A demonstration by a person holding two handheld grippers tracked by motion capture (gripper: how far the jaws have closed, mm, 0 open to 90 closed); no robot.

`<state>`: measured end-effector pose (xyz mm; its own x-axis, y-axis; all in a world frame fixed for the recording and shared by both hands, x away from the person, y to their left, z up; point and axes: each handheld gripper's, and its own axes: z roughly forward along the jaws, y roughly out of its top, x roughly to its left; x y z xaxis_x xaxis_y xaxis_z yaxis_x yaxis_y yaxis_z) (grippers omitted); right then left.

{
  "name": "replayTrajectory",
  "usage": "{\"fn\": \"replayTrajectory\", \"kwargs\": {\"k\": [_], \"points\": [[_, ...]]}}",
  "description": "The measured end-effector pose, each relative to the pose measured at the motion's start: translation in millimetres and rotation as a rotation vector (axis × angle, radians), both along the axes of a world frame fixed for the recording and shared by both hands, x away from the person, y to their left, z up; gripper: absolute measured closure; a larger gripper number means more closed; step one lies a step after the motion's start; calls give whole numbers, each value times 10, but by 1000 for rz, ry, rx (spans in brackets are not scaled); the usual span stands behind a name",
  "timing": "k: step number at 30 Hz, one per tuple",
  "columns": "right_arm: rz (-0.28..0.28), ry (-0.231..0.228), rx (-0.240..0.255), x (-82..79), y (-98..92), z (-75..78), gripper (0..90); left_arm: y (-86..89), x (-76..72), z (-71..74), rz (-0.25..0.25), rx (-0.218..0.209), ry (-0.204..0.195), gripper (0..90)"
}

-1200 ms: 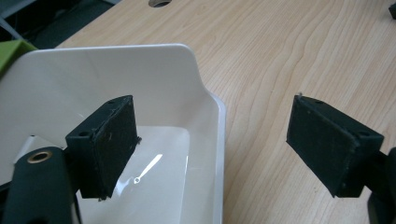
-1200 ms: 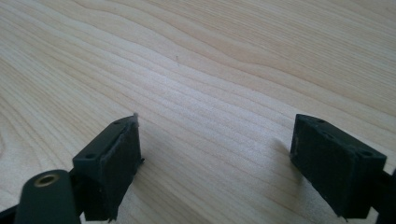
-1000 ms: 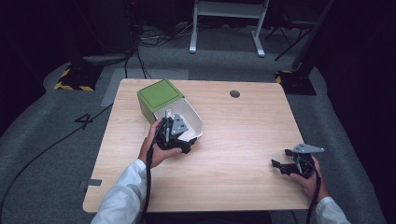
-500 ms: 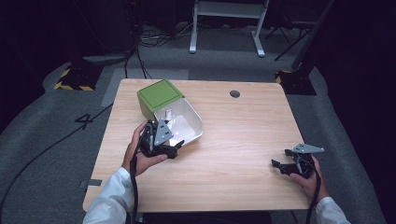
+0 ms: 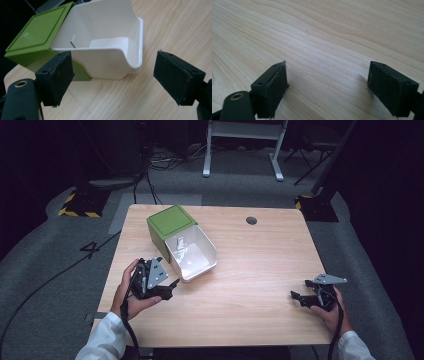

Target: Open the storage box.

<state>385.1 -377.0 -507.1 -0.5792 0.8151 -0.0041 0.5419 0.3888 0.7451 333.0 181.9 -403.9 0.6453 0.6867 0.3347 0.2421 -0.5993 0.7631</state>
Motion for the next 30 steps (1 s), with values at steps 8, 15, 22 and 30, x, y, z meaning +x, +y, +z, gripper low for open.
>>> {"fn": "replayTrajectory", "kwargs": {"k": [8,15,22,30], "points": [[-1,0,0,0,0,0,164,202,49,-250,42,61,70,165],[0,0,0,0,0,0,164,333,98,-481,70,87,118,167],[0,0,0,0,0,0,164,453,147,-693,81,68,180,167],[6,-1,-1,-5,-4,0,164,619,187,-898,95,12,276,167]]}}
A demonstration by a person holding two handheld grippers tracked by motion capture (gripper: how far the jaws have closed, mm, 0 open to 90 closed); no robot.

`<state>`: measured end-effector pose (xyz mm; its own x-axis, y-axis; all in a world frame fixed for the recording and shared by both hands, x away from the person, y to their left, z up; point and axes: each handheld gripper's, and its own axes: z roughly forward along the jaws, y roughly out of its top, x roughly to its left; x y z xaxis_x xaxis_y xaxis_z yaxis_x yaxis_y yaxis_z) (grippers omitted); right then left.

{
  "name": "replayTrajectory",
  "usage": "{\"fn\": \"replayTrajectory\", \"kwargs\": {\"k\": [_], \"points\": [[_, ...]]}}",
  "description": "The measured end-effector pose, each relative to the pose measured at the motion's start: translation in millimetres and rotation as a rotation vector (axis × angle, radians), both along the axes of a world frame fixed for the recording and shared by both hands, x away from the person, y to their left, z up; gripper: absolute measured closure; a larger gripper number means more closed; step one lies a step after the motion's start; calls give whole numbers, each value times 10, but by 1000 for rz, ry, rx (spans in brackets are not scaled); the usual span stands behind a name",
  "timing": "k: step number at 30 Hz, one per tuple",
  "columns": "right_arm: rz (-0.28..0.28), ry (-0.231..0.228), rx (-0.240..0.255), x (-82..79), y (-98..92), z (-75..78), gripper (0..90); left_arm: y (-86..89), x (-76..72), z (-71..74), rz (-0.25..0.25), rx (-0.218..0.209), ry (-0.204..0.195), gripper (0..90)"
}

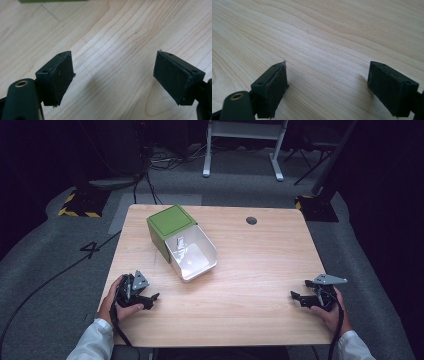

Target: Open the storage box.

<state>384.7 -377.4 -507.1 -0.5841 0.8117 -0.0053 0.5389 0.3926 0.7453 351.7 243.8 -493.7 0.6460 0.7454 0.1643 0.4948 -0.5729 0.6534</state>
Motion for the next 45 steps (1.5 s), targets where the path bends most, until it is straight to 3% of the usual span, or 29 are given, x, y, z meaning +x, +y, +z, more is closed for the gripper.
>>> {"fn": "replayTrajectory", "kwargs": {"k": [6,8,11,12,45], "points": [[4,-1,-2,-3,-2,0,164,66,-34,-76,17,-45,-7,165],[4,-1,-2,-3,-2,0,164,123,-48,-123,35,-109,0,164],[4,-2,-2,-3,-2,-1,164,168,-36,-126,51,-137,40,163],[4,-1,-2,-3,-2,-1,164,187,-16,-134,68,-168,73,161],[4,-2,-4,-4,-1,-1,162,185,-9,-133,64,-166,78,149]]}}
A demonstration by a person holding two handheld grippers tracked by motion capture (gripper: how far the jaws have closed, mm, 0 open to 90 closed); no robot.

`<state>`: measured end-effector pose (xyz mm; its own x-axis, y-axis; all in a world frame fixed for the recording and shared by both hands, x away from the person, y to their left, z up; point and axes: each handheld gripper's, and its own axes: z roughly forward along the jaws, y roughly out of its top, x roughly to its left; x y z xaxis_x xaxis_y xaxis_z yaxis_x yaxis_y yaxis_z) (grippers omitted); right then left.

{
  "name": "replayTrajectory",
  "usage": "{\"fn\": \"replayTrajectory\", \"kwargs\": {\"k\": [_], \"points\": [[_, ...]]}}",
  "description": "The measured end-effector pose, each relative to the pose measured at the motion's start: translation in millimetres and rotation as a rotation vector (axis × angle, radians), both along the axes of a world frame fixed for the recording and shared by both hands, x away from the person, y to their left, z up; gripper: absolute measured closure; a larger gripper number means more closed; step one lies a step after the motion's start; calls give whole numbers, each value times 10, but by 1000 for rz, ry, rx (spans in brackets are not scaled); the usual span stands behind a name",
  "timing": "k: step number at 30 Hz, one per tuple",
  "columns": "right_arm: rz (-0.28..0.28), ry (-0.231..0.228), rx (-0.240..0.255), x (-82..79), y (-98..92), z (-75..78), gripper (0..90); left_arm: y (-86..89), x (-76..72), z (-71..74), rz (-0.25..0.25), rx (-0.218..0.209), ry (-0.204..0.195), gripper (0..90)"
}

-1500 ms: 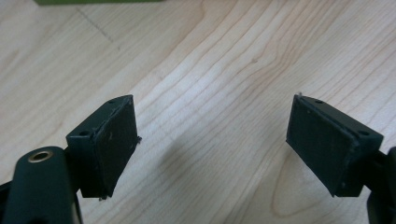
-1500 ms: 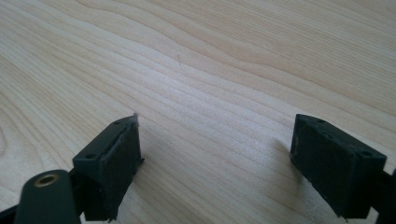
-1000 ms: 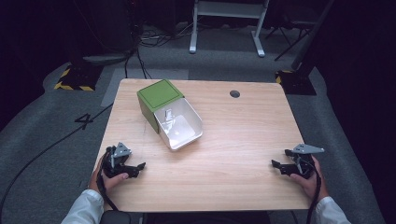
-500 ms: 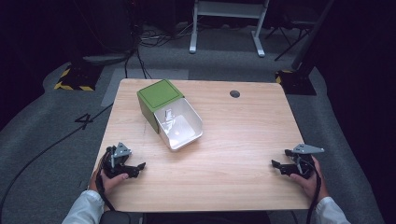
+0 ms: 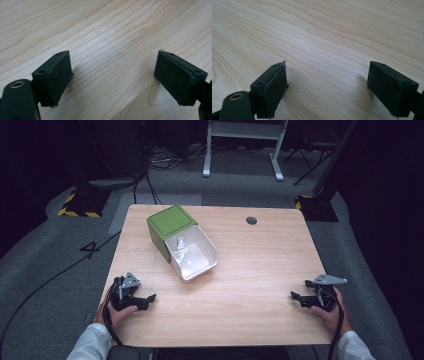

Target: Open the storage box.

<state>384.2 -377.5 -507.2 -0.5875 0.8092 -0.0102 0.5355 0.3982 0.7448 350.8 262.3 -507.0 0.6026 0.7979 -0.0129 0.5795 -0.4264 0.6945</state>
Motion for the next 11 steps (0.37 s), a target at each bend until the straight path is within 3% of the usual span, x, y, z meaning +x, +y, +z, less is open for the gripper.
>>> {"fn": "replayTrajectory", "kwargs": {"k": [11], "points": [[0,0,0,0,0,0,163,-1,8,-1,0,1,-1,145]]}}
